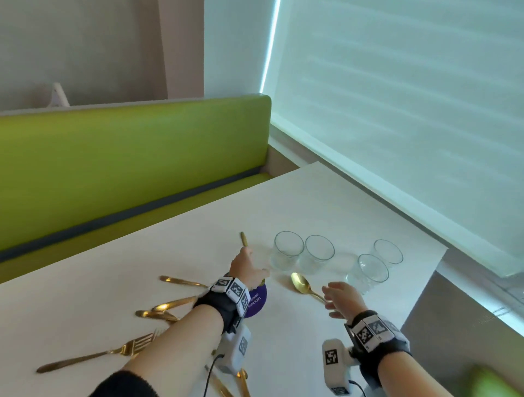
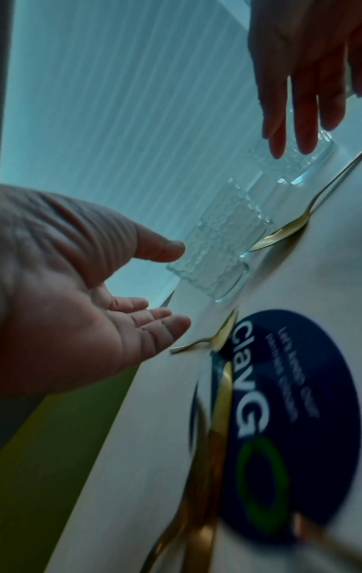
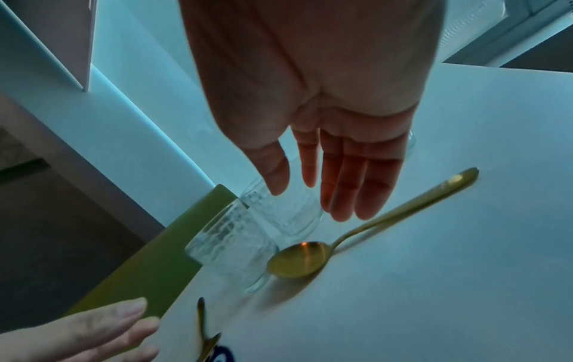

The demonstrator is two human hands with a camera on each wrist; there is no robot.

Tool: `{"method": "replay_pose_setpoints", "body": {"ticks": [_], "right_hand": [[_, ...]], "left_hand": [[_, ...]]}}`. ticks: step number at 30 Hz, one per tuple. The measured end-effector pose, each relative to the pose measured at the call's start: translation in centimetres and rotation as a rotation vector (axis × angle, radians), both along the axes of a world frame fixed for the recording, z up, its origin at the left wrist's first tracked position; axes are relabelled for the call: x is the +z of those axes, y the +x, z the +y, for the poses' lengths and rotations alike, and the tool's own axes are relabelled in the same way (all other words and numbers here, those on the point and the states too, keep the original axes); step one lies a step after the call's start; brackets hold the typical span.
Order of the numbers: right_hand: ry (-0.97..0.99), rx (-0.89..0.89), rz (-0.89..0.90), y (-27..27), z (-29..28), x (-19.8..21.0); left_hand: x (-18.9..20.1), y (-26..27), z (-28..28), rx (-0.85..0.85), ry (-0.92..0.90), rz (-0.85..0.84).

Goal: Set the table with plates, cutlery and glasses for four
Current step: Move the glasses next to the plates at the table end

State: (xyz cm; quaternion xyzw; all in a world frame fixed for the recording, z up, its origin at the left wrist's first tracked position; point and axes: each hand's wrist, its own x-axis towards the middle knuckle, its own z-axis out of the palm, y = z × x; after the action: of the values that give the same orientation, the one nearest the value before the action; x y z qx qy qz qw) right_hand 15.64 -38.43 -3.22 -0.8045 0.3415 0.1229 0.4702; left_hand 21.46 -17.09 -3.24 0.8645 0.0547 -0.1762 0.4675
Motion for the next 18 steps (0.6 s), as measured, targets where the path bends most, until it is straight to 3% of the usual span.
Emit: {"method": "replay_pose_setpoints", "body": {"ticks": [8,18], "right_hand": [[-0.021,-0.055,-0.028,2.2,-4.0,-2.5],[-0.109,0.072,-0.097,5.5,-3.2,-4.5]], "left_hand": [[-3.4,3.3,-7.3,0.053,-0.043,0.025],[-5.2,4.6,-8.9,0.185,-0.064,-0.087]]}}
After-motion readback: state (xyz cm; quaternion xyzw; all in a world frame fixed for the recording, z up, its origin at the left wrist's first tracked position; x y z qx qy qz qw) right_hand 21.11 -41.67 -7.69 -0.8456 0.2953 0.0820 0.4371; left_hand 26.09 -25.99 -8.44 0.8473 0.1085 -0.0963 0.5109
